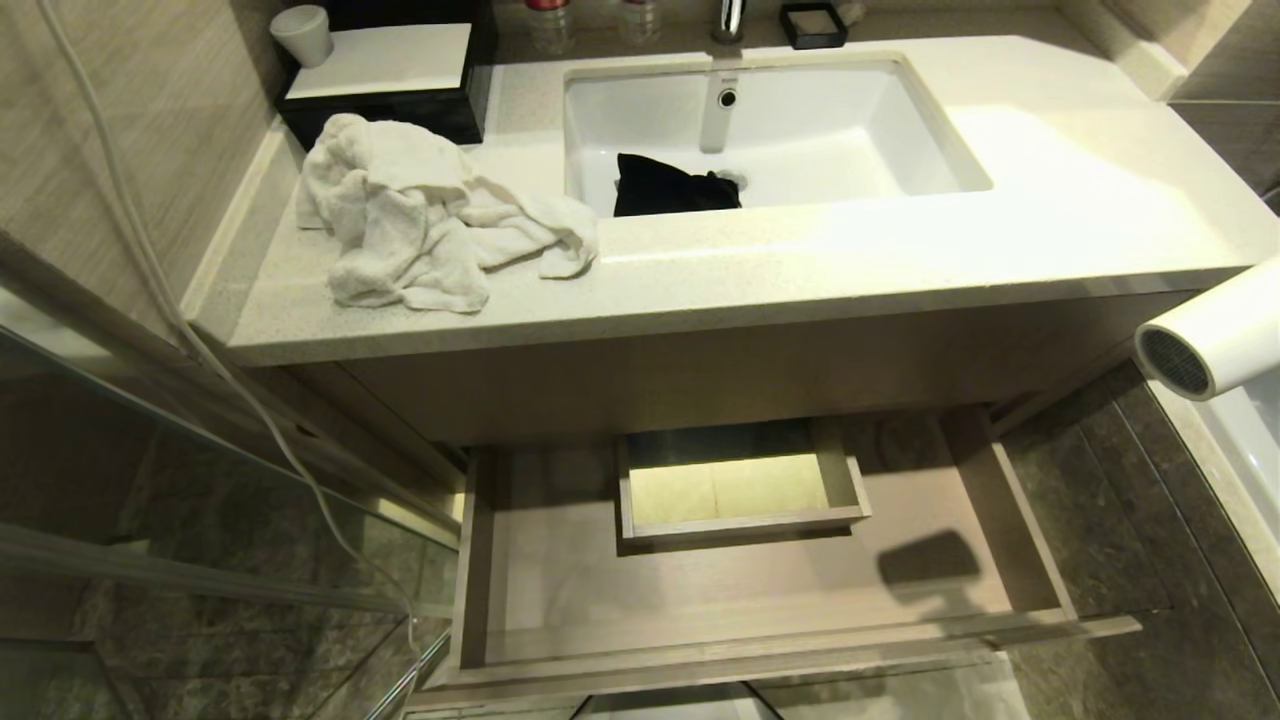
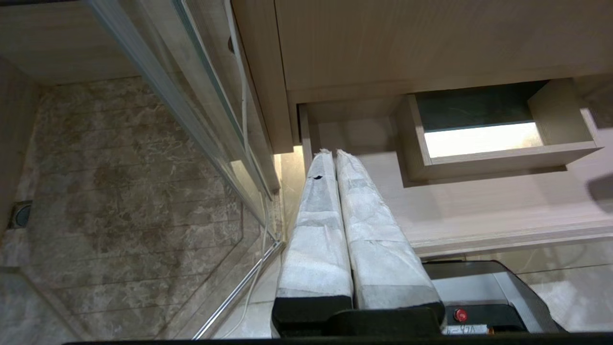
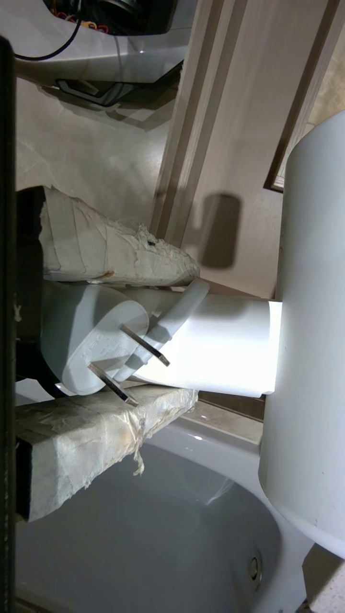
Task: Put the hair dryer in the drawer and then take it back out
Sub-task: Place it on the countertop
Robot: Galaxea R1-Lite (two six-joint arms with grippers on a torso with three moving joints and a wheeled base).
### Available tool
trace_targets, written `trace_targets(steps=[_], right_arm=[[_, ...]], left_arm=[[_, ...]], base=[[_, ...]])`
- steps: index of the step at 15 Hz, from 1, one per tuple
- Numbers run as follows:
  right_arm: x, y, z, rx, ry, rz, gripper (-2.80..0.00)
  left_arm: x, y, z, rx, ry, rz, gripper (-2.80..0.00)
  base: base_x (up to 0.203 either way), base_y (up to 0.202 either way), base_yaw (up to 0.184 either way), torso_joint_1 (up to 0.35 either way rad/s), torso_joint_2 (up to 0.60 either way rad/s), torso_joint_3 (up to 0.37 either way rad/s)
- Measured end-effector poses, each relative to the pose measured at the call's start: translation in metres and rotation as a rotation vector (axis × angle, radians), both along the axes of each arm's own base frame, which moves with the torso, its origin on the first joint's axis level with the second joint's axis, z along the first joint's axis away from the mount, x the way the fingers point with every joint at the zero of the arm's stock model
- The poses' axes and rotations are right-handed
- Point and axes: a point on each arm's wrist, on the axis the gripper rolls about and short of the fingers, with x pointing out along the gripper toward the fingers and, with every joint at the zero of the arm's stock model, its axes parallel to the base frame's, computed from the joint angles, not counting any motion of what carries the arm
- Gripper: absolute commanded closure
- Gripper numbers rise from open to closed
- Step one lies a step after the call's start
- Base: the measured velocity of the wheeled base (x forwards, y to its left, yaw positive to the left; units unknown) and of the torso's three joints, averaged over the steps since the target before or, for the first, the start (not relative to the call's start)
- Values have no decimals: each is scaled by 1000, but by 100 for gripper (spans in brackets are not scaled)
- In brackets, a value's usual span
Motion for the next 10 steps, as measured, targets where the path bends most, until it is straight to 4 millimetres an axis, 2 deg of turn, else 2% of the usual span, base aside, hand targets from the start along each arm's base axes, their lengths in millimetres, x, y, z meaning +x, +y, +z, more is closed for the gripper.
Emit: trace_targets(steps=[10], right_arm=[[5, -4, 8, 6, -21, -14, 0]], left_arm=[[0, 0, 0, 0, 0, 0, 0]], base=[[0, 0, 0, 270, -26, 237]])
